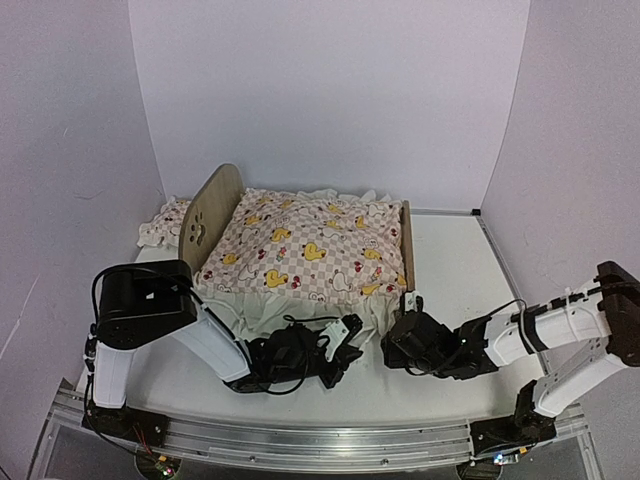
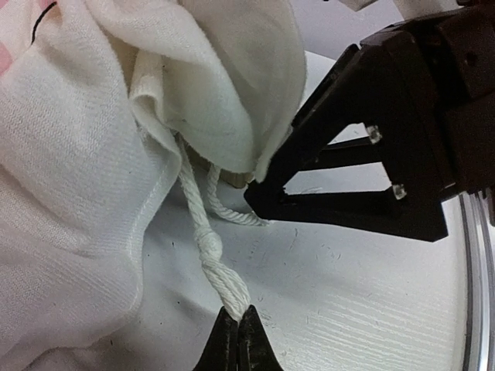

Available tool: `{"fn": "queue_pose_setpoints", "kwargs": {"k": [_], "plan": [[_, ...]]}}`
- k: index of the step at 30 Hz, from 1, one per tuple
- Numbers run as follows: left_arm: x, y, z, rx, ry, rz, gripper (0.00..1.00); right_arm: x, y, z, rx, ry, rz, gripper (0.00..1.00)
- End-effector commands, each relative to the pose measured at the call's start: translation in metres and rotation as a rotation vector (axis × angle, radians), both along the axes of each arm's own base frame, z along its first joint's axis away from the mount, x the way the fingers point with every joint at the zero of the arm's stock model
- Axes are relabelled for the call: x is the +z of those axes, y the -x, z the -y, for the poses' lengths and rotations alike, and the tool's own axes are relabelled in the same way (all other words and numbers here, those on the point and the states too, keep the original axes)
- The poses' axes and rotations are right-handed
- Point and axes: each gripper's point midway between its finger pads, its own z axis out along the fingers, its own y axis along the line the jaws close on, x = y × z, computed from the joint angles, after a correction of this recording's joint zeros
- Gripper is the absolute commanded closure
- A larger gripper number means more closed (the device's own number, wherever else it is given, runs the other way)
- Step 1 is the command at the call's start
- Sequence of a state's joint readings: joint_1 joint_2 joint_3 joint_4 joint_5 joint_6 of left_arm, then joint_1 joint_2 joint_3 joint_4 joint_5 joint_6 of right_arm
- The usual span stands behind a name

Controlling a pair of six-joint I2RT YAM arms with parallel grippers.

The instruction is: Set up the pet bed

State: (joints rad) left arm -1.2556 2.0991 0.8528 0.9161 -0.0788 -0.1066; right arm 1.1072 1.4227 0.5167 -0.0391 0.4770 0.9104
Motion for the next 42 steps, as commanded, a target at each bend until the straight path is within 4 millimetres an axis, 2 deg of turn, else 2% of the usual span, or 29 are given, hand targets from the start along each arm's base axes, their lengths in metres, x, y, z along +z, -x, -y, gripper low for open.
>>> {"fn": "queue_pose_setpoints", "kwargs": {"k": [1, 6, 8, 11, 14, 17, 19, 22, 26, 31, 34, 35, 37, 38, 42], "plan": [[0.031, 0.003, 0.006, -0.017, 0.069, 0.008, 1.0, -0.038, 0.014, 0.02, -0.004, 0.1, -0.09, 0.55], [0.031, 0.002, 0.007, -0.015, 0.063, 0.01, 1.0, -0.035, 0.023, 0.014, 0.031, 0.134, -0.102, 0.49], [0.03, 0.002, 0.007, -0.015, 0.061, 0.01, 1.0, -0.027, 0.032, 0.012, 0.042, 0.111, -0.106, 0.42], [0.028, 0.002, 0.009, -0.018, 0.057, 0.007, 1.0, -0.016, 0.044, 0.019, 0.028, 0.001, -0.126, 0.31], [0.029, 0.004, 0.011, -0.028, 0.061, 0.0, 1.0, -0.009, 0.047, 0.029, 0.014, -0.069, -0.11, 0.27], [0.029, 0.005, 0.015, -0.043, 0.066, -0.009, 1.0, -0.013, 0.045, 0.038, 0.0, -0.074, -0.089, 0.21], [0.029, 0.006, 0.016, -0.049, 0.067, -0.012, 1.0, -0.022, 0.043, 0.039, -0.001, -0.095, -0.099, 0.2], [0.03, 0.006, 0.014, -0.044, 0.065, -0.013, 1.0, -0.016, 0.036, 0.018, 0.05, -0.158, -0.065, 0.26], [0.03, 0.007, 0.012, -0.041, 0.065, -0.022, 1.0, -0.013, 0.022, 0.012, 0.046, -0.126, 0.008, 0.3], [0.032, 0.009, 0.012, -0.047, 0.071, -0.035, 1.0, -0.025, 0.018, 0.004, 0.081, -0.071, 0.016, 0.44], [0.032, 0.008, 0.011, -0.044, 0.071, -0.038, 1.0, -0.029, 0.02, 0.002, 0.094, -0.044, 0.019, 0.59], [0.032, 0.009, 0.011, -0.046, 0.071, -0.041, 1.0, -0.029, 0.021, 0.002, 0.101, -0.037, 0.017, 0.69], [0.031, 0.01, 0.012, -0.053, 0.07, -0.045, 1.0, -0.023, 0.026, -0.003, 0.121, -0.051, 0.014, 0.97], [0.031, 0.011, 0.013, -0.057, 0.07, -0.049, 1.0, -0.019, 0.029, -0.004, 0.129, -0.059, 0.011, 1.0], [0.027, 0.011, 0.017, -0.06, 0.067, -0.059, 1.0, 0.015, 0.042, -0.008, 0.178, -0.131, 0.015, 1.0]]}}
